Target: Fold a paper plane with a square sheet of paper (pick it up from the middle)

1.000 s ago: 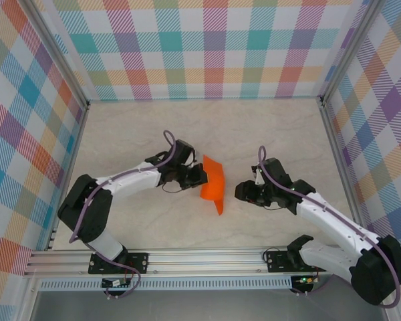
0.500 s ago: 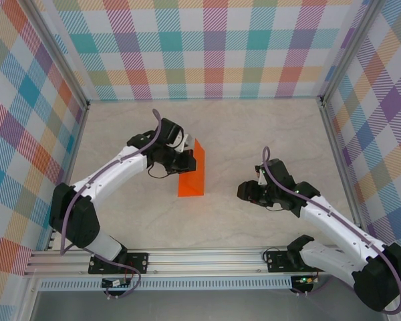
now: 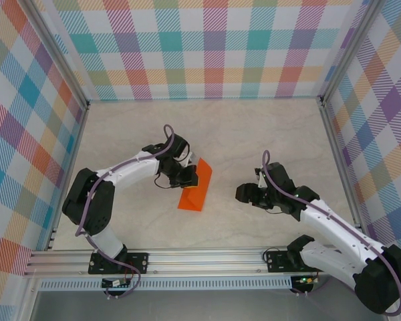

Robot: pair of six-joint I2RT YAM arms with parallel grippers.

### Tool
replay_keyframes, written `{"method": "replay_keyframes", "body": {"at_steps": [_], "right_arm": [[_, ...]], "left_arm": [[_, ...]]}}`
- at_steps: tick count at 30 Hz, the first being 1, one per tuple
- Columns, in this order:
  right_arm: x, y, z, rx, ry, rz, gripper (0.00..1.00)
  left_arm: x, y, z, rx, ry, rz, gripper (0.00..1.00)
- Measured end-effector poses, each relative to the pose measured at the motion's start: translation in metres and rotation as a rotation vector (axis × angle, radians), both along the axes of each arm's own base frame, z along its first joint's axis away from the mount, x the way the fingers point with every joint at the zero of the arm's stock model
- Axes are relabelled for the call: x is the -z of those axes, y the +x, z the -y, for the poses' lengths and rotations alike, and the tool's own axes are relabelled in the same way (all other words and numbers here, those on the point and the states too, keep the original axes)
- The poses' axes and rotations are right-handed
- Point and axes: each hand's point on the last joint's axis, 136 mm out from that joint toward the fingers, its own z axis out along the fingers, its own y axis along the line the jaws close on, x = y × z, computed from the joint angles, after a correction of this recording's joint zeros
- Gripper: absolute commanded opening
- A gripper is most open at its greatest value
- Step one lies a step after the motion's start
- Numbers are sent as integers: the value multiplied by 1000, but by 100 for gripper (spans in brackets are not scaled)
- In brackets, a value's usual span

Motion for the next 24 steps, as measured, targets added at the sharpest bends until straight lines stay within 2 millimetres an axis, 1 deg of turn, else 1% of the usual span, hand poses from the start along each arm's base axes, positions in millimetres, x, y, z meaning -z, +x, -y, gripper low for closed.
{"method": "replay_keyframes", "body": {"at_steps": [2,4,5,10,11,13,14,16,17,21,24], "right_arm": [[-2,2,-1,-10,5,23,68],[-2,3,-2,-18,2,33,71],[-1,3,-2,-24,-3,34,71],[10,1,-9,-60,-4,-18,71],[10,0,-11,-69,6,-26,71],[8,0,-17,-88,34,-26,72],[6,0,-20,-98,49,-23,73],[2,1,-25,-113,73,-16,75],[1,1,-27,-120,84,-12,75],[-4,2,-36,-149,117,5,78],[-4,1,-43,-172,123,10,78]], "left_arm": [[2,-1,4,0,-7,3,0],[5,-3,6,-7,-9,-3,1],[7,-5,6,-10,-8,-7,2],[21,-6,7,-34,-1,-33,18],[24,-6,7,-39,0,-39,19],[29,-6,7,-41,6,-48,20],[31,-5,8,-42,8,-52,24],[35,-5,8,-42,12,-59,26],[37,-5,8,-41,14,-63,30],[43,-3,10,-39,18,-73,32],[43,-1,11,-38,12,-77,35]]}}
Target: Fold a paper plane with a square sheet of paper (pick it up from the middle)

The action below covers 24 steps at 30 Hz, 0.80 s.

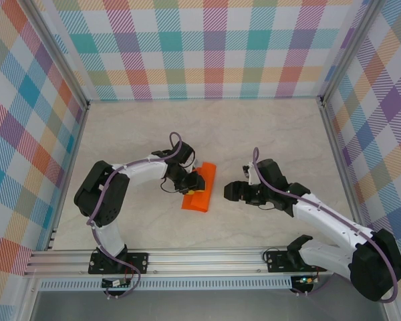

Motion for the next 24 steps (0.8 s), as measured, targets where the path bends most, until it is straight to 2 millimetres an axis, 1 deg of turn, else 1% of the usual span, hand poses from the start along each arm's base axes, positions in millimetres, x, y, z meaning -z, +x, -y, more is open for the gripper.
{"method": "replay_keyframes", "body": {"at_steps": [6,10,13,15,16,18,21,24], "right_arm": [[18,-8,-9,-45,-38,-42,78],[20,-13,-14,-71,-49,-38,78],[20,-9,-16,-74,-66,-25,78],[20,-2,-16,-63,-94,-7,72],[19,2,-14,-56,-112,3,72],[19,13,-13,-37,-148,11,72],[22,37,-11,2,-177,5,72],[34,62,-1,64,-198,-37,72]], "left_arm": [[-4,1,1,-1,-32,-16,38],[-7,4,-1,-3,-46,-17,41],[-8,8,-3,-13,-61,-20,42],[-9,10,-3,-18,-65,-15,42],[-9,11,-4,-21,-65,-15,42],[-9,12,-4,-28,-61,-16,46],[-8,14,-5,-45,-53,-9,46],[-8,16,-6,-78,-61,6,50]]}}
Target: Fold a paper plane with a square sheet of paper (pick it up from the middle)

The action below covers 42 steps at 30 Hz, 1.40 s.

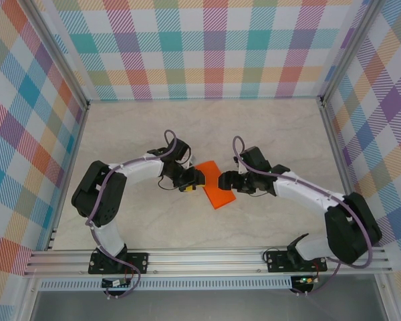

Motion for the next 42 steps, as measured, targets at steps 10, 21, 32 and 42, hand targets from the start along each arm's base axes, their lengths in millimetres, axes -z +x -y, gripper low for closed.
{"method": "replay_keyframes", "body": {"at_steps": [10,21,32,42], "right_arm": [[30,33,-2,31,52,-108,58],[38,33,-6,23,81,-139,56],[42,35,-9,16,99,-144,56],[52,29,-7,15,104,-169,55]], "left_arm": [[-5,15,10,-97,-83,28,53],[5,21,14,-126,-90,13,53],[7,30,21,-149,-123,18,52],[9,34,24,-170,-139,10,46]]}}
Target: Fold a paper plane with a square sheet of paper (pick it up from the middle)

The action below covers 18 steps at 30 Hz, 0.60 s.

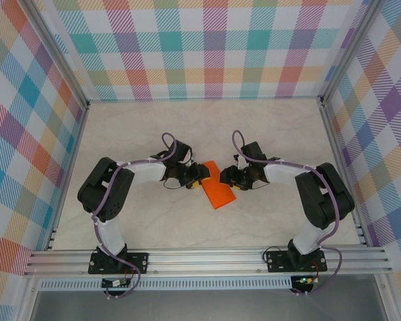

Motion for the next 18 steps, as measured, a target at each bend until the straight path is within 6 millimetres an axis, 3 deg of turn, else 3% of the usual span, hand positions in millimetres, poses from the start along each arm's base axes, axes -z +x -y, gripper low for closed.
{"method": "replay_keyframes", "body": {"at_steps": [11,18], "right_arm": [[3,-9,-2,2,64,-14,55],[-2,-30,1,5,110,-47,55]], "left_arm": [[-6,4,8,-2,-53,5,32],[-4,3,8,8,-43,-8,25]]}}
